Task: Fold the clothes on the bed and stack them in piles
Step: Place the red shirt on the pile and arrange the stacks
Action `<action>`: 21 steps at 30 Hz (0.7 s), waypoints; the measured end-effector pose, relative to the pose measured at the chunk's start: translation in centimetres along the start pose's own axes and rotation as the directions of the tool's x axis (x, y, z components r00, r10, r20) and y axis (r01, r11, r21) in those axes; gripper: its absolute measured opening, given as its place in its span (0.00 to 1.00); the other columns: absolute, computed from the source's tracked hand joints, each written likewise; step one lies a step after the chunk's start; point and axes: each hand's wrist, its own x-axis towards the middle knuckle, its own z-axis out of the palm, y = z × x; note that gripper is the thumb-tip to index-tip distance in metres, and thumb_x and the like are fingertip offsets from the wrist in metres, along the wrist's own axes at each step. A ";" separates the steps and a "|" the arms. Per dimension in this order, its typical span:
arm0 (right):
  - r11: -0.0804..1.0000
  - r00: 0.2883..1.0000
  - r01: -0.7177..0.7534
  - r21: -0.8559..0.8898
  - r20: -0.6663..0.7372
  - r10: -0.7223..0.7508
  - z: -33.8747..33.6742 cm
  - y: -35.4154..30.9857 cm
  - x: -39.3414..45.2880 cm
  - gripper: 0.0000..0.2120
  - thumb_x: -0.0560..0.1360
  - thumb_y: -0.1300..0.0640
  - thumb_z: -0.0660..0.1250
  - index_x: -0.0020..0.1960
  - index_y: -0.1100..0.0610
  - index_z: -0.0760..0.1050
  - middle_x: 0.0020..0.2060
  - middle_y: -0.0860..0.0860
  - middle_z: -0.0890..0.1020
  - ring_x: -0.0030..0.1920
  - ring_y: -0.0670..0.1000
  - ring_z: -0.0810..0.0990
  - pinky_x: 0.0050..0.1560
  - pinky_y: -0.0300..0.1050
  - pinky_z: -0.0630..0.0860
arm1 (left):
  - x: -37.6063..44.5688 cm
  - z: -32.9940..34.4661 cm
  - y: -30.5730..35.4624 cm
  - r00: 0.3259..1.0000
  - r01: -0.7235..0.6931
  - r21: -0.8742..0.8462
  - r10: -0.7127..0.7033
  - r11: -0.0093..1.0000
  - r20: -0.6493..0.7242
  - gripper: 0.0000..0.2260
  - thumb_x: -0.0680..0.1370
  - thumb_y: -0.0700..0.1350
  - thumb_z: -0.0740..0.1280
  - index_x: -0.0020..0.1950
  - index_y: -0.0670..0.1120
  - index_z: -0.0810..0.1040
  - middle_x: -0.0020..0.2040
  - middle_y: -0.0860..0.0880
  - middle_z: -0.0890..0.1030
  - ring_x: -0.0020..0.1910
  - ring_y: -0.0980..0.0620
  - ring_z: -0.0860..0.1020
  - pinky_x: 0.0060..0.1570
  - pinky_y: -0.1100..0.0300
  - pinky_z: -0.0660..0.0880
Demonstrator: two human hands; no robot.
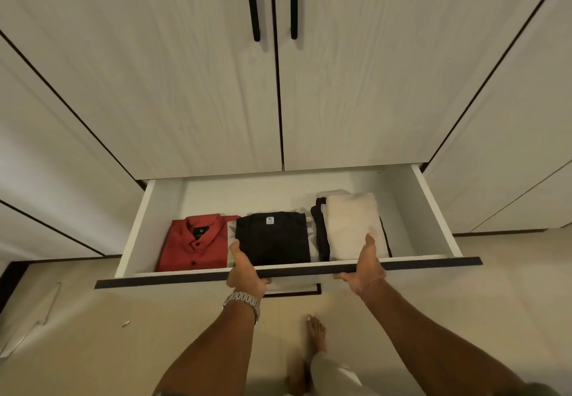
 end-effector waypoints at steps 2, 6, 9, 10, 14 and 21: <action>1.000 1.000 0.008 -0.002 0.021 -0.008 1.4 -0.6 1.0 0.51 0.73 0.38 0.74 0.82 0.50 0.46 0.77 0.56 0.63 0.72 0.69 0.67 0.62 0.80 0.69 | 1.0 1.3 0.7 1.000 -0.014 -0.035 0.015 0.999 0.026 0.45 0.65 0.68 0.73 0.76 0.46 0.66 0.68 0.44 0.74 0.68 0.37 0.72 0.64 0.26 0.68; 0.999 0.994 0.039 0.011 0.106 -0.040 4.4 -2.1 2.9 0.47 0.75 0.41 0.73 0.82 0.51 0.48 0.77 0.57 0.63 0.73 0.69 0.68 0.64 0.77 0.70 | 3.4 3.7 2.7 0.991 -0.023 -0.060 0.031 0.998 0.132 0.39 0.69 0.65 0.73 0.73 0.45 0.70 0.65 0.43 0.79 0.64 0.39 0.76 0.67 0.30 0.69; 0.998 0.985 0.056 0.025 0.164 -0.060 7.1 -3.3 4.4 0.40 0.76 0.43 0.73 0.80 0.51 0.56 0.75 0.58 0.66 0.71 0.68 0.70 0.64 0.73 0.73 | 5.2 6.0 4.7 0.977 -0.054 -0.060 0.065 0.997 0.202 0.28 0.75 0.62 0.70 0.69 0.47 0.75 0.62 0.44 0.81 0.62 0.42 0.77 0.69 0.36 0.69; 0.997 0.983 0.064 0.030 0.173 -0.068 8.1 -3.7 4.9 0.39 0.76 0.44 0.73 0.79 0.51 0.57 0.75 0.57 0.67 0.71 0.67 0.70 0.64 0.71 0.74 | 5.9 6.9 5.3 0.972 -0.064 -0.063 0.076 0.996 0.224 0.26 0.75 0.61 0.70 0.67 0.47 0.76 0.61 0.44 0.81 0.62 0.42 0.78 0.69 0.38 0.71; 0.996 0.982 0.092 0.003 0.168 -0.091 12.2 -5.6 6.3 0.36 0.79 0.49 0.70 0.81 0.53 0.57 0.76 0.57 0.63 0.73 0.66 0.67 0.68 0.63 0.74 | 7.7 10.5 7.6 0.967 -0.098 -0.069 0.112 0.993 0.228 0.32 0.67 0.62 0.73 0.67 0.48 0.77 0.62 0.44 0.82 0.65 0.41 0.77 0.69 0.38 0.71; 0.989 0.971 0.137 -0.063 0.206 -0.121 19.3 -8.4 8.1 0.20 0.81 0.57 0.67 0.71 0.58 0.69 0.71 0.60 0.69 0.69 0.59 0.73 0.68 0.57 0.75 | 10.8 16.0 11.8 0.964 -0.096 0.003 0.092 0.995 0.248 0.24 0.77 0.56 0.71 0.67 0.43 0.74 0.59 0.41 0.78 0.53 0.45 0.78 0.53 0.53 0.78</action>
